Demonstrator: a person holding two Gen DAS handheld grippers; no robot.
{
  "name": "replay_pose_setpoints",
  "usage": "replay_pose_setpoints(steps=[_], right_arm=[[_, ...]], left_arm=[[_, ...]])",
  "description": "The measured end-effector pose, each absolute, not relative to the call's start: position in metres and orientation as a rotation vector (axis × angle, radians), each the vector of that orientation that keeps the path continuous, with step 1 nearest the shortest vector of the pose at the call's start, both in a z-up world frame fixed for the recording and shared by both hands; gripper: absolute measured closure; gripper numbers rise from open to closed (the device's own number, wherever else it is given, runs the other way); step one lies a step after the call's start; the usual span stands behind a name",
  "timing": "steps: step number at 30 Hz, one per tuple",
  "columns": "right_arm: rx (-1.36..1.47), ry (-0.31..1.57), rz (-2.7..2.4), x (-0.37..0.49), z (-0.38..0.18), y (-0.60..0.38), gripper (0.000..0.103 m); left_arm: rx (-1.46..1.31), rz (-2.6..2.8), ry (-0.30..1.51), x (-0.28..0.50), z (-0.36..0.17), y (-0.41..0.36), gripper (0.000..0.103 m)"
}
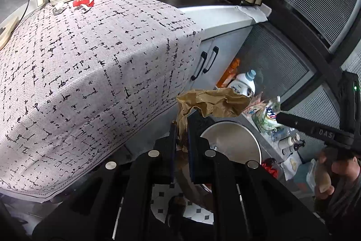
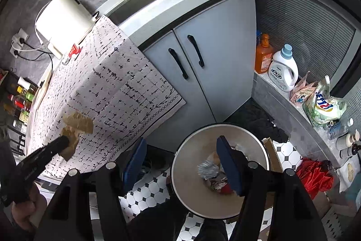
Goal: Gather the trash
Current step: 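Open the left tool over the bin to drop the brown paper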
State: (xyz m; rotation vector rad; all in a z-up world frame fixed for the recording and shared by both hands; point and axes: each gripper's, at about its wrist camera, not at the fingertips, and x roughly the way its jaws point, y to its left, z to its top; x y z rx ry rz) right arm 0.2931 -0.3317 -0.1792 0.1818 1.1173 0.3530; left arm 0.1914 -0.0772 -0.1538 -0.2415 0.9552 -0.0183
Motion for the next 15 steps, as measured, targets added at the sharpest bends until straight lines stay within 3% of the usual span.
replay_pose_setpoints(steps=[15], right_arm=[[0.259, 1.093, 0.192, 0.278, -0.176, -0.405, 0.034]], left_arm=[[-0.156, -0.192, 1.054, 0.216, -0.178, -0.146, 0.093]])
